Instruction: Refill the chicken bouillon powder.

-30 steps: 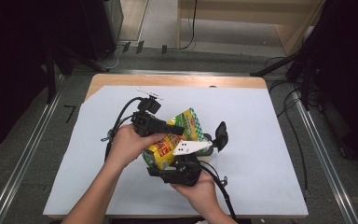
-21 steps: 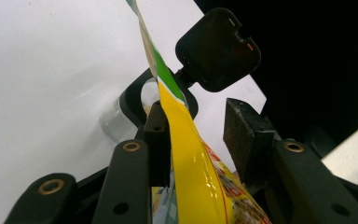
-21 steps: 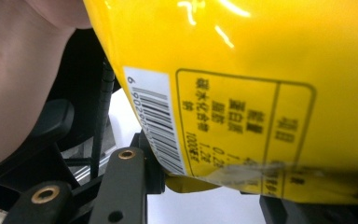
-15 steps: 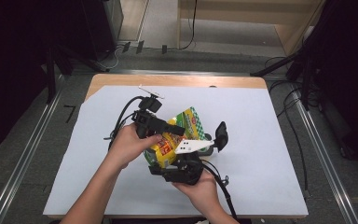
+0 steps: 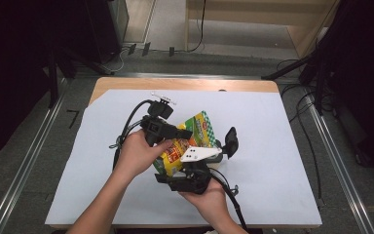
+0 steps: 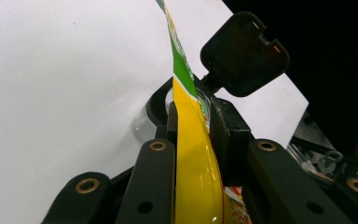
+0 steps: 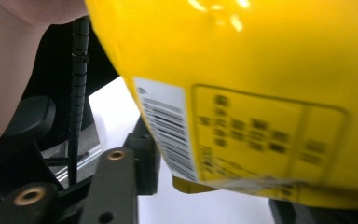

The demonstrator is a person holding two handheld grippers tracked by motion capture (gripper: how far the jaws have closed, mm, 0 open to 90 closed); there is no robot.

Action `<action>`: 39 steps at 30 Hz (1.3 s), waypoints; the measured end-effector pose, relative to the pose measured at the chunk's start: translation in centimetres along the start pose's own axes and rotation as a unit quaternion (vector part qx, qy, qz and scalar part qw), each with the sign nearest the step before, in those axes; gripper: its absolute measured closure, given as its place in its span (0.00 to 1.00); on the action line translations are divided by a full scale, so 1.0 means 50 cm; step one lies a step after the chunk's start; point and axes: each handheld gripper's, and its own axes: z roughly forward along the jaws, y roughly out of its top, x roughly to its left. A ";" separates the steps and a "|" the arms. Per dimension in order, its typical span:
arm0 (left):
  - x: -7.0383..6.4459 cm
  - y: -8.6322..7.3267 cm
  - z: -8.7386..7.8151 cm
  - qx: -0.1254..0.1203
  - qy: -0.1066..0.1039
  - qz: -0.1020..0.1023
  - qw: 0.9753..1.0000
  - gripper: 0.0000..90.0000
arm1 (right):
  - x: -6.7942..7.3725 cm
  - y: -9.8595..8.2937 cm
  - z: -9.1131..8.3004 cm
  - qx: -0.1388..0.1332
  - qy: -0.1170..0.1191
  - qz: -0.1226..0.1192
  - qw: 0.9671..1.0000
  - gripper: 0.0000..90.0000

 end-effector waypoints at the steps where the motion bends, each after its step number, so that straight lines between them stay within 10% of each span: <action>1: -0.001 0.000 0.000 0.000 0.001 0.001 1.000 0.88 | 0.001 0.000 0.001 0.001 -0.004 -0.004 1.000 0.61; 9: -0.007 0.001 -0.002 -0.004 0.001 0.000 1.000 0.88 | 0.008 -0.001 0.002 0.005 -0.024 -0.019 1.000 0.71; 19: -0.020 0.009 -0.020 -0.020 0.006 0.008 1.000 0.83 | 0.011 0.005 0.001 -0.037 0.013 0.004 0.999 0.72; 39: -0.023 0.007 -0.008 -0.014 0.020 0.023 0.999 0.86 | 0.021 0.002 0.011 -0.009 -0.018 -0.030 0.999 0.72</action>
